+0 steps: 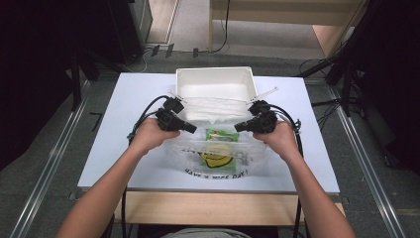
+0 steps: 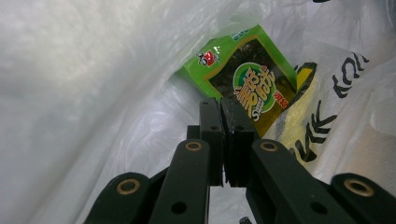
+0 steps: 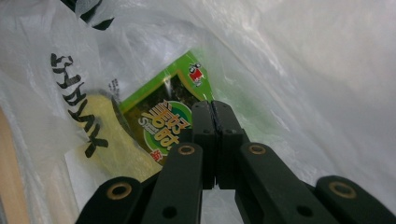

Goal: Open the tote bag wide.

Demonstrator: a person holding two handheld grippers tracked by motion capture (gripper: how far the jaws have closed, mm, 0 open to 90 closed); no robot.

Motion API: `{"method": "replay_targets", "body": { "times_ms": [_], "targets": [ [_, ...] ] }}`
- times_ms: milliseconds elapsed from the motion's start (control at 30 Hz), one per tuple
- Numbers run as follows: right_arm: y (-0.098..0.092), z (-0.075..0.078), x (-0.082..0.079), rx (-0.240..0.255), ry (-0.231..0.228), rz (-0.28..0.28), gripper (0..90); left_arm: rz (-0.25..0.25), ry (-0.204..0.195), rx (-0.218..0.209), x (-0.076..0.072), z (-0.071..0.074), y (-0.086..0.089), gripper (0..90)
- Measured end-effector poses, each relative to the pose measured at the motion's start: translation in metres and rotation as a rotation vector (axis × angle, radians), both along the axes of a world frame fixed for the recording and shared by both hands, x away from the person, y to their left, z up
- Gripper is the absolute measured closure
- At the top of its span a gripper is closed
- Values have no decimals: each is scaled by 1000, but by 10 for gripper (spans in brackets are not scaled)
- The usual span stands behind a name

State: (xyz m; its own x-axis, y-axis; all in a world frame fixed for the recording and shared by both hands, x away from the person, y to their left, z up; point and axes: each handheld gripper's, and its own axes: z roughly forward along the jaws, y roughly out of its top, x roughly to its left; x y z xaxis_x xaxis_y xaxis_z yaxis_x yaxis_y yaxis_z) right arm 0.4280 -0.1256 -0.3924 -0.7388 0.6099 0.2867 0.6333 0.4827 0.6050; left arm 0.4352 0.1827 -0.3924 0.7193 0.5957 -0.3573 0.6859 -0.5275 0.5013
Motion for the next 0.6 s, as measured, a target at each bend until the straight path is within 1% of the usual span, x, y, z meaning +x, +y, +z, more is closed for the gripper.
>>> {"method": "replay_targets", "body": {
  "times_ms": [67,100,200,233,267,400,500,533,600],
  "targets": [
    [-2,-3,-1,11,3,-11,900,3,5,0,0,-4,0,888],
    [-3,-5,-1,13,10,-14,900,7,9,-7,0,-6,1,887],
    [-5,-12,-2,-4,17,-28,900,14,18,-13,-1,-11,1,886],
    [-6,-13,-2,-8,18,-31,900,13,19,-5,-1,-13,2,885],
    [-7,-16,-2,-4,17,-41,900,16,19,-10,-1,-15,2,884],
    [-11,-25,-3,4,37,-51,900,15,24,4,-2,-21,1,882],
    [-14,-32,-5,1,41,-60,900,25,32,-2,-3,-27,1,882],
    [-14,-34,-6,1,44,-64,900,26,35,3,-3,-29,1,882],
    [-15,-37,-6,-4,45,-69,900,34,28,15,-4,-32,2,882]
  ]
}}
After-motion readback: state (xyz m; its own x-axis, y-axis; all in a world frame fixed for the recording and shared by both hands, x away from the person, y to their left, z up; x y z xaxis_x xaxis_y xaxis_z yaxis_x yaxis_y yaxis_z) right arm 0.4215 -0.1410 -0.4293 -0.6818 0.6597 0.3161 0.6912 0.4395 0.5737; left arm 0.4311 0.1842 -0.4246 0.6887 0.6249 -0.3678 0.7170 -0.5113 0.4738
